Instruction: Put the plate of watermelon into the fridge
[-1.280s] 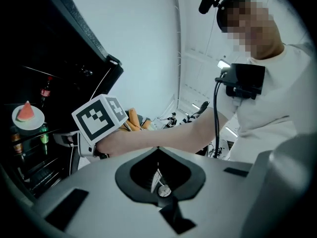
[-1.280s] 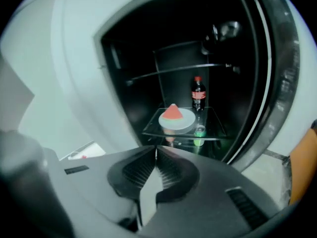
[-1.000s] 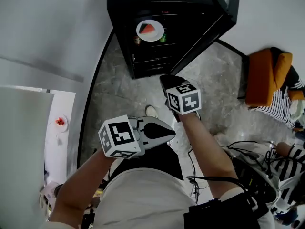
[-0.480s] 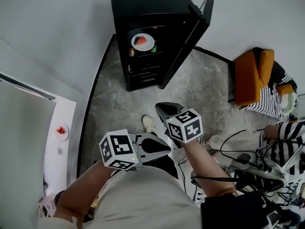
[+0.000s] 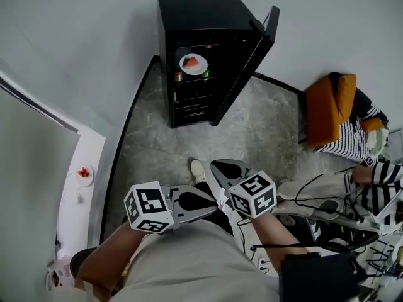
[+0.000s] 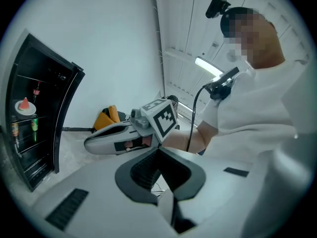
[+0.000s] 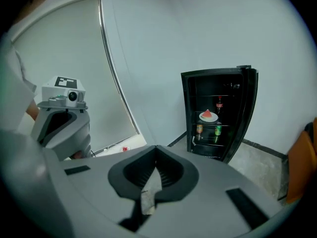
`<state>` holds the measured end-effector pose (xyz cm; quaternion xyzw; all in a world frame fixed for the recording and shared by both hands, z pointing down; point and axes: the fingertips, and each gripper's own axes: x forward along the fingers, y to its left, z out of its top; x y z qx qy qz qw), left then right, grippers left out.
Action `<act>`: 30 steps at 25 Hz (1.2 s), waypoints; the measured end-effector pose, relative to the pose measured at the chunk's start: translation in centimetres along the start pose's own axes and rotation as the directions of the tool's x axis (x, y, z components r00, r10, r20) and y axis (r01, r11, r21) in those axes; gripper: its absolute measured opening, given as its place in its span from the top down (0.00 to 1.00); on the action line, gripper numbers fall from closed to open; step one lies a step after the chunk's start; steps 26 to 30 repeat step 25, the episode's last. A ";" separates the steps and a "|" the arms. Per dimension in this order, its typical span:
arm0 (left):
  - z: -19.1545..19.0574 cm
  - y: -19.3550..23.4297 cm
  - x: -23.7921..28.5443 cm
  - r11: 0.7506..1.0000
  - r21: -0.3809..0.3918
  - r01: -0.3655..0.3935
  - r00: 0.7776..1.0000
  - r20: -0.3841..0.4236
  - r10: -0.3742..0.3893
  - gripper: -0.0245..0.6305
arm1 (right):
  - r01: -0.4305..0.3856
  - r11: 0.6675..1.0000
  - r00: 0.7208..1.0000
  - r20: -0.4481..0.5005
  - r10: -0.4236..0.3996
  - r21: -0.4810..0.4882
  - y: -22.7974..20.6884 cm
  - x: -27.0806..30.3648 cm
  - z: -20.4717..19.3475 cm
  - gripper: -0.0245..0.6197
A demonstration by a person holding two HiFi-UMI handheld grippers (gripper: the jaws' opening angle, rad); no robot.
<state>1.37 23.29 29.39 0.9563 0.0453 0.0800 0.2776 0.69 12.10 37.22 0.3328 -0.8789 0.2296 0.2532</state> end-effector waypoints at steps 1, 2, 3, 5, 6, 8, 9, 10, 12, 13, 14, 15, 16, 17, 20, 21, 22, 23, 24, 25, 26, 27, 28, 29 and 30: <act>-0.3 -0.5 -0.6 1.000 0.002 -0.007 1.000 0.005 0.007 0.95 | -0.002 1.000 1.000 0.003 0.002 -0.006 0.9 -0.3 -0.1 0.94; -0.6 -0.9 -1.0 1.000 0.003 -0.014 1.000 0.010 0.014 0.95 | -0.004 1.000 1.000 0.005 0.004 -0.012 1.7 -0.5 -0.1 0.94; -0.7 -1.1 -1.4 1.000 0.003 -0.020 1.000 0.015 0.020 0.95 | -0.005 1.000 1.000 0.005 0.006 -0.021 2.2 -0.6 -0.1 0.94; -0.5 -1.0 -1.6 0.999 -0.003 -0.032 0.999 0.022 0.032 0.95 | -0.010 0.999 1.000 0.000 0.010 -0.038 2.4 -0.7 0.1 0.94; -0.4 -0.8 -1.6 0.999 -0.006 -0.038 0.999 0.024 0.038 0.95 | -0.012 0.999 1.000 -0.002 0.012 -0.048 2.3 -0.8 0.2 0.94; -0.3 -0.7 -1.8 0.999 -0.006 -0.050 0.998 0.026 0.051 0.95 | -0.018 0.998 1.000 0.001 0.019 -0.057 2.5 -0.9 0.5 0.94; -0.3 -0.8 -1.9 0.998 -0.004 -0.056 0.998 0.028 0.056 0.95 | -0.023 0.998 1.000 0.005 0.024 -0.054 2.8 -0.9 0.6 0.94; -0.4 -1.0 -2.1 0.998 -0.003 -0.060 0.998 0.030 0.060 0.95 | -0.027 0.998 1.000 0.009 0.028 -0.051 3.1 -1.0 0.6 0.94; -0.7 -1.4 -2.2 0.998 -0.003 -0.068 0.997 0.036 0.068 0.95 | -0.029 0.998 0.999 0.012 0.030 -0.055 3.6 -1.2 0.5 0.94; -0.7 -1.6 -2.2 0.997 -0.004 -0.071 0.997 0.039 0.071 0.95 | -0.029 0.998 0.999 0.014 0.030 -0.059 3.7 -1.4 0.5 0.94; -0.8 -1.6 -2.2 0.997 -0.005 -0.073 0.997 0.040 0.073 0.95 | -0.030 0.998 0.999 0.016 0.031 -0.060 3.8 -1.6 0.4 0.94; -0.9 -1.8 -2.2 0.997 -0.006 -0.075 0.996 0.041 0.075 0.95 | -0.030 0.998 0.999 0.018 0.031 -0.059 3.9 -1.8 0.4 0.94; -0.9 -1.9 -2.2 0.997 -0.007 -0.076 0.996 0.040 0.077 0.94 | -0.030 0.998 0.999 0.020 0.031 -0.058 4.0 -2.0 0.4 0.94; -1.0 -2.1 -2.3 0.997 -0.008 -0.078 0.996 0.040 0.078 0.95 | -0.030 0.998 0.999 0.021 0.031 -0.058 4.2 -2.2 0.4 0.94; -1.4 -2.6 -2.2 0.997 -0.009 -0.079 0.996 0.040 0.079 0.95 | -0.029 0.998 0.999 0.023 0.031 -0.059 4.7 -2.6 0.1 0.94; -1.5 -2.8 -2.1 0.997 -0.009 -0.079 0.996 0.040 0.079 0.94 | -0.030 0.998 0.999 0.023 0.031 -0.060 4.8 -2.7 -0.1 0.94; -1.7 -2.9 -2.0 0.997 -0.009 -0.080 0.996 0.039 0.080 0.95 | -0.031 0.998 0.999 0.023 0.032 -0.060 4.9 -2.8 -0.3 0.94; -1.8 -3.1 -1.8 0.997 -0.008 -0.081 0.996 0.037 0.082 0.94 | -0.032 0.998 0.999 0.024 0.034 -0.061 5.0 -2.9 -0.4 0.94; -2.0 -3.2 -1.7 0.997 -0.007 -0.083 0.996 0.035 0.083 0.94 | -0.033 0.998 0.999 0.024 0.035 -0.062 5.1 -3.1 -0.5 0.94; -2.1 -3.3 -1.6 0.996 -0.005 -0.085 0.996 0.033 0.085 0.94 | -0.034 0.997 0.999 0.025 0.036 -0.062 5.1 -3.2 -0.7 0.94; -2.1 -3.3 -1.6 0.996 -0.005 -0.085 0.996 0.033 0.085 0.94 | -0.034 0.997 0.999 0.025 0.036 -0.062 5.1 -3.2 -0.7 0.94; -2.1 -3.3 -1.6 0.996 -0.005 -0.085 0.996 0.033 0.085 0.94 | -0.034 0.997 0.999 0.025 0.036 -0.062 5.1 -3.2 -0.7 0.94; -2.1 -3.3 -1.6 0.996 -0.005 -0.085 0.996 0.033 0.085 0.94 | -0.034 0.997 0.999 0.025 0.036 -0.062 5.1 -3.2 -0.7 0.94; -2.1 -3.3 -1.6 0.996 -0.005 -0.085 0.996 0.033 0.085 0.94 | -0.034 0.997 0.999 0.025 0.036 -0.062 5.1 -3.2 -0.7 0.94; -2.1 -3.3 -1.6 0.996 -0.005 -0.085 0.996 0.033 0.085 0.94 | -0.034 0.997 0.999 0.025 0.036 -0.062 5.1 -3.2 -0.7 0.94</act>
